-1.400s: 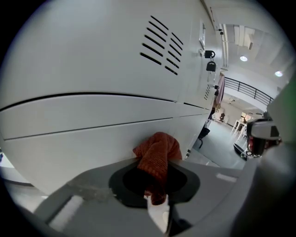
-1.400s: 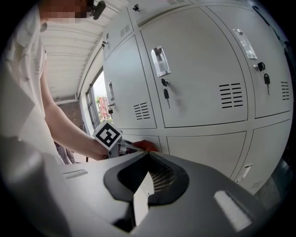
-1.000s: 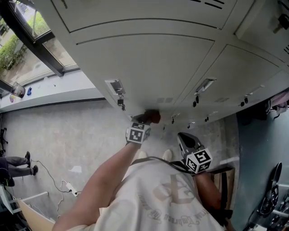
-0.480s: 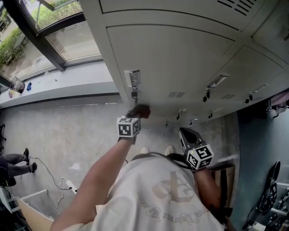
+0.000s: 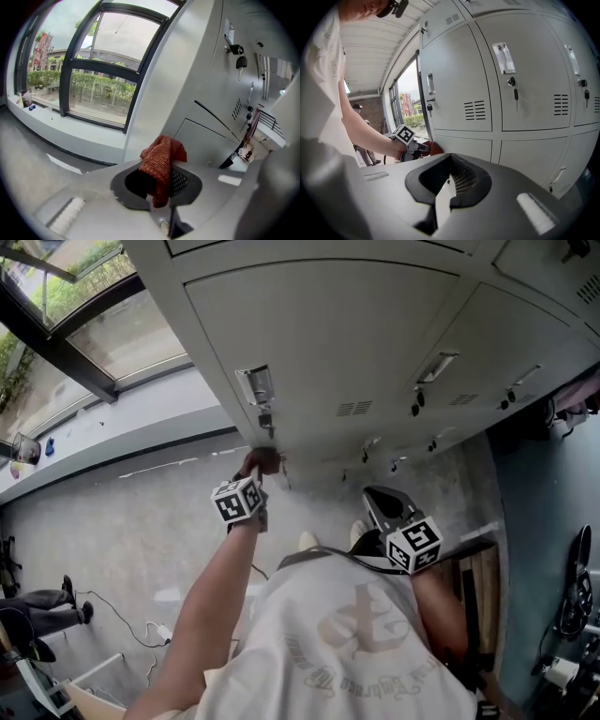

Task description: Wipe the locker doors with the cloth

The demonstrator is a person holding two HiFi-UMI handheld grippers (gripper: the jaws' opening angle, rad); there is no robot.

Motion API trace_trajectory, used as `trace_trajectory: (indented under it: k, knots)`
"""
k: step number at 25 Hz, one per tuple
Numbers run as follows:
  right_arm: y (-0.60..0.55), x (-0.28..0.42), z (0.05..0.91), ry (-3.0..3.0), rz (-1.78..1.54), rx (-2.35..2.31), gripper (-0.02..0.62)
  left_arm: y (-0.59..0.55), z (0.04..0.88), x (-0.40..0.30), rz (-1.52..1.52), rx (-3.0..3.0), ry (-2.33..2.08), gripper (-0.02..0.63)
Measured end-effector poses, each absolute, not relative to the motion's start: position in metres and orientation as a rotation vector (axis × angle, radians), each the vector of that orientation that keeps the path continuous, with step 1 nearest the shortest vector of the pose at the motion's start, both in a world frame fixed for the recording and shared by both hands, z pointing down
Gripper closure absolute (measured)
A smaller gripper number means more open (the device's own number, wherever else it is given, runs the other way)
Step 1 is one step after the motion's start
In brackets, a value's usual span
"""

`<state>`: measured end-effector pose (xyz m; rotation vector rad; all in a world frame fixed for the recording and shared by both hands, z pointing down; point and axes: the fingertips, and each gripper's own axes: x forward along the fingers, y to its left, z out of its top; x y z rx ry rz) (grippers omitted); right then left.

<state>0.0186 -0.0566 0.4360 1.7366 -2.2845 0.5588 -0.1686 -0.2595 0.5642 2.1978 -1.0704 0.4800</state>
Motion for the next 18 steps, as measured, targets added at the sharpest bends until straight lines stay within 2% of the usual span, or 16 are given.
trace_trajectory:
  k: [5, 18]
  knots:
    - [-0.044, 0.024, 0.442, -2.249, 0.589, 1.774, 0.588, -0.263, 0.574, -0.184, 0.461, 2.134, -1.117, 0.555]
    - [-0.031, 0.049, 0.448, -2.250, 0.606, 1.796, 0.588, -0.255, 0.596, -0.148, 0.490, 2.034, -1.035, 0.555]
